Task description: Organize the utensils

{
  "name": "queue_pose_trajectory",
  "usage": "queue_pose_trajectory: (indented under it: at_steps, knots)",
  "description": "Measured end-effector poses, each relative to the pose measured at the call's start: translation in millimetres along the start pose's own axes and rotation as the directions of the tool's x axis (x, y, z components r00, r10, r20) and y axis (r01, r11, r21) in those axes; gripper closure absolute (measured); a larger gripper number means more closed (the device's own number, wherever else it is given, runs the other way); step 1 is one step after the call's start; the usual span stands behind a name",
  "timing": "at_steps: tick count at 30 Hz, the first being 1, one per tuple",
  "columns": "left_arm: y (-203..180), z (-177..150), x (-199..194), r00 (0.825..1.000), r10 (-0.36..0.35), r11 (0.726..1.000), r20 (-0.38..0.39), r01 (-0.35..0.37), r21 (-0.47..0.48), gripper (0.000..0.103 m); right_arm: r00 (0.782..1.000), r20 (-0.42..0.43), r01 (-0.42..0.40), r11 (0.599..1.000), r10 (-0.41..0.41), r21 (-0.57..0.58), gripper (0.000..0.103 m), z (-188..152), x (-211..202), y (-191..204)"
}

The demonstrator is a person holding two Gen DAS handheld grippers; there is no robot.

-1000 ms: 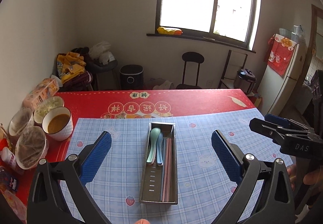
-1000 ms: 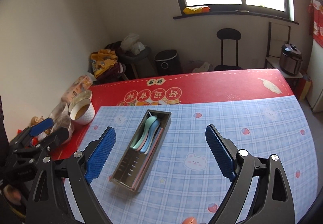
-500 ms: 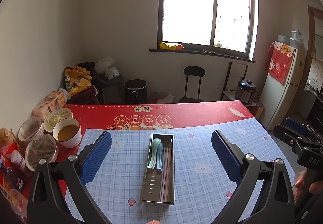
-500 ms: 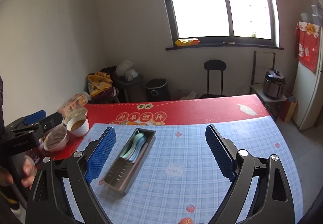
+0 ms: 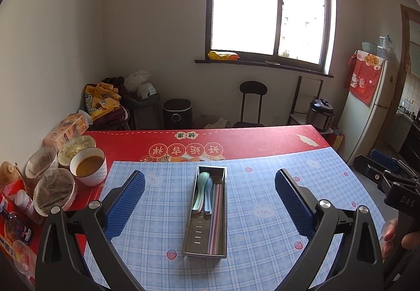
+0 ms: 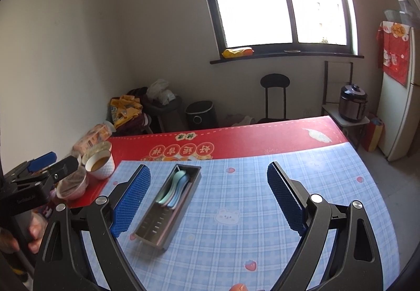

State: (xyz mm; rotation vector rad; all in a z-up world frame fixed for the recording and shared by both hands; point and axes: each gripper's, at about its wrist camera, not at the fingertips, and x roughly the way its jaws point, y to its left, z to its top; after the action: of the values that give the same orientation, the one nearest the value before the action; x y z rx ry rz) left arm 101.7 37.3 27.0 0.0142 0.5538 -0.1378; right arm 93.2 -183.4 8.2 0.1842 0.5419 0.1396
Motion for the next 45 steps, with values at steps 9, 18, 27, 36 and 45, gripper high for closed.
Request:
queue_pose_trajectory:
  at_steps: [9,18,27,36,45]
  knots:
    - [3.7,-4.9,-1.4,1.000,0.005,1.000,-0.008,-0.005,-0.008,0.006,1.000,-0.018,0.000,1.000,0.000,0.001,0.016,-1.6,2.6,2.1]
    - [5.1,-7.1,-1.0,1.000,0.009,1.000,-0.011,-0.009,-0.021,0.006,1.000,-0.024,-0.005,1.000,0.005,-0.006,0.016,-0.5,5.3,3.0]
    - [5.7,-6.4,-0.8,1.000,0.006,1.000,-0.008,-0.006,-0.028,0.006,1.000,-0.029,-0.004,1.000,0.004,-0.006,0.016,0.0,6.1,2.8]
    - [5.7,-6.7,-0.9,1.000,-0.002,1.000,-0.007,0.002,-0.026,0.006,1.000,-0.030,-0.001,1.000,0.001,-0.001,0.016,0.0,5.4,0.0]
    - [7.0,-8.8,-3.5,1.000,0.015,1.000,-0.009,-0.015,-0.026,0.006,0.999,-0.034,-0.004,1.000,0.004,-0.001,0.016,-1.2,4.1,0.2]
